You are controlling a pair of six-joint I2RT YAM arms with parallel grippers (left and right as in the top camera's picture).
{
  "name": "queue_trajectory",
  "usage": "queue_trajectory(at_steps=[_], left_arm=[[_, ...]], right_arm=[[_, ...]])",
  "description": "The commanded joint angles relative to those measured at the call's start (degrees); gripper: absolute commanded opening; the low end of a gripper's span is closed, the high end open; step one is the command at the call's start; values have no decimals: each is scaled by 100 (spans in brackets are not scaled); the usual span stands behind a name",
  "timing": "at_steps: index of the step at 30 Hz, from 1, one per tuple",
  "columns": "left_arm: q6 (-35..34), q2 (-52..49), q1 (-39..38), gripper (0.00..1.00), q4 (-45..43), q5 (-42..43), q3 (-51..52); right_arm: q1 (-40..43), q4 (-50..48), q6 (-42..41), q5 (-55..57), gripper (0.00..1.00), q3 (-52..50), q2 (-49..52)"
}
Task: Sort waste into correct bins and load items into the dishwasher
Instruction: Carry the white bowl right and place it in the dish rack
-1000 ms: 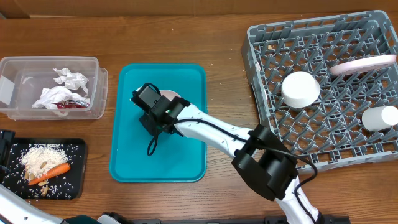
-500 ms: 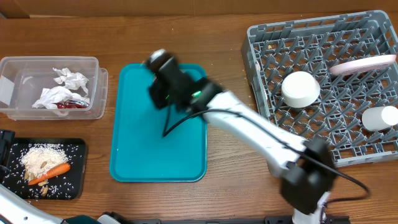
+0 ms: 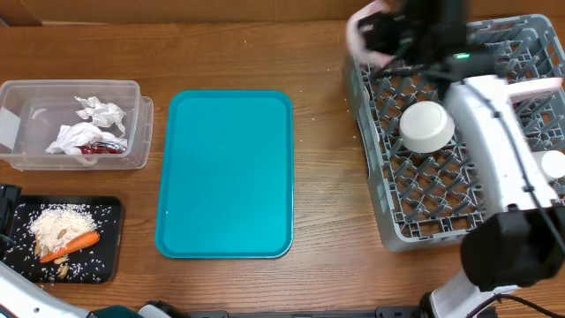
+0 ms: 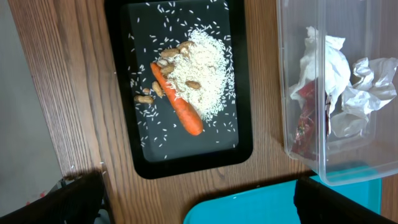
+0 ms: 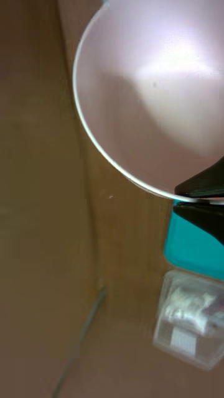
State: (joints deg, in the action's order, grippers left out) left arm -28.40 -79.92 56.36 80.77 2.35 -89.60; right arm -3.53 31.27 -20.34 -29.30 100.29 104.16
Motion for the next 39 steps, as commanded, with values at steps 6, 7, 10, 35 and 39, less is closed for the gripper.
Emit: queue_trajectory(at_steps=[6,7,10,35,39], left_arm=[[-35,46,20,100,-4,22,-11],[-35,48,20,100,-2,22,-11],[-35,48,20,100,-2,24,-11],[-35,48,20,100,-4,22,-11],[-35,48,20,100,-4,24,-11]], right_arm=[[758,-531,-293,-1862,4,92,501],[758,-579,-450,-1858,4,92,667],[750,-769,-881,-1910,4,92,1058],[1353,-555,-2474,-1235,4,92,1502],[1543,-437,-2470,-1235,4,92,1502]])
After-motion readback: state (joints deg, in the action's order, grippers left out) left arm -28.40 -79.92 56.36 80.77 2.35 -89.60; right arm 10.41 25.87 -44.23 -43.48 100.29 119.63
